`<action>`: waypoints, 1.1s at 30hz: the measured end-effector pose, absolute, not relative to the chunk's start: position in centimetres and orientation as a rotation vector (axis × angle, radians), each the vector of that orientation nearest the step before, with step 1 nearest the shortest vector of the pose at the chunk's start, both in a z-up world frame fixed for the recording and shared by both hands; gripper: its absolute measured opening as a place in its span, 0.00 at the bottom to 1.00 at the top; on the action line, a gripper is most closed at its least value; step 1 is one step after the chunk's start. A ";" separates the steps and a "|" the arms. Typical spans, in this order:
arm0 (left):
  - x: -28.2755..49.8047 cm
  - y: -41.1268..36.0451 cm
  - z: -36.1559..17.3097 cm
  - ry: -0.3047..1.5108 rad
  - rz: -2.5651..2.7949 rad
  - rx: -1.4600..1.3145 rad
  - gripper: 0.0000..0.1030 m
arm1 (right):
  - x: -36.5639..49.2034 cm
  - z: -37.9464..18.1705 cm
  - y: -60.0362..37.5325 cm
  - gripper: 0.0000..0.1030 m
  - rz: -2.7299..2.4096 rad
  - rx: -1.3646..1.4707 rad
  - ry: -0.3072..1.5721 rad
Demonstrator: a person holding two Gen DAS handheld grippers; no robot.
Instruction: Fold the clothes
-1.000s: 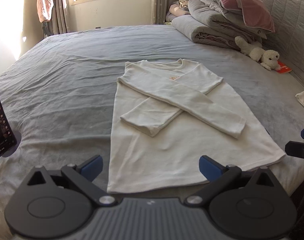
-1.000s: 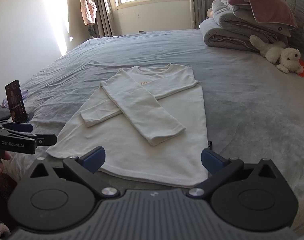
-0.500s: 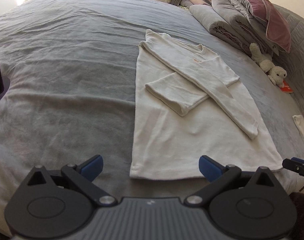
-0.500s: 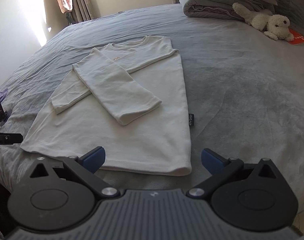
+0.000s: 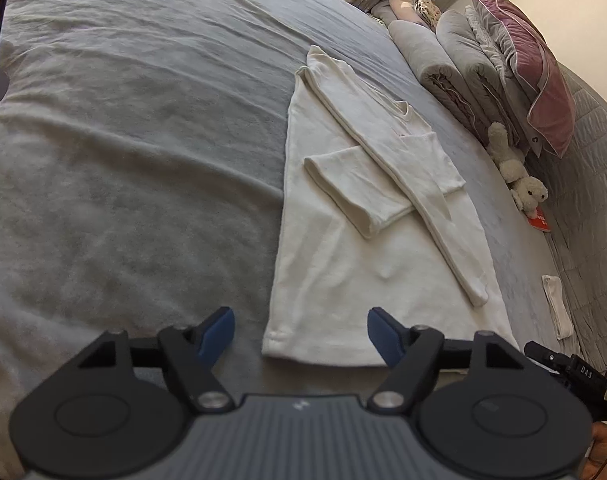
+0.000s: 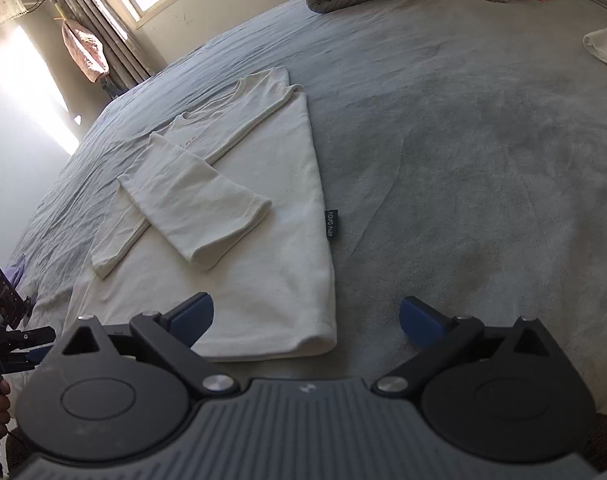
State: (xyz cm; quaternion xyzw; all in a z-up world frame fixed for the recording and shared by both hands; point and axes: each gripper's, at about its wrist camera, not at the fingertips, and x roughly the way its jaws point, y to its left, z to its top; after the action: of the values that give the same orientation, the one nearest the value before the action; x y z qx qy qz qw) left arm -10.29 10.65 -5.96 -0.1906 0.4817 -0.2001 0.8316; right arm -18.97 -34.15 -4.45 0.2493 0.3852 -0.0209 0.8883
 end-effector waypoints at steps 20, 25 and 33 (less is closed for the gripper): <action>-11.9 11.1 -4.5 0.966 -0.396 -0.387 0.07 | -20.3 -3.9 -36.3 0.08 -0.022 0.726 0.709; -13.2 11.2 -2.5 0.913 -0.422 -0.384 0.07 | -21.2 -1.8 -36.4 0.08 0.005 0.721 0.660; -15.7 11.9 -1.9 0.910 -0.462 -0.385 0.07 | -23.2 -1.3 -36.9 0.08 0.008 0.707 0.664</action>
State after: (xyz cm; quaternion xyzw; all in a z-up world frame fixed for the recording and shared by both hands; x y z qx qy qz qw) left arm -15.71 11.86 -1.94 -0.1830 0.4329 -0.2199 0.8548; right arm -23.18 -36.86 -1.28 0.3396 0.3190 0.0039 0.8848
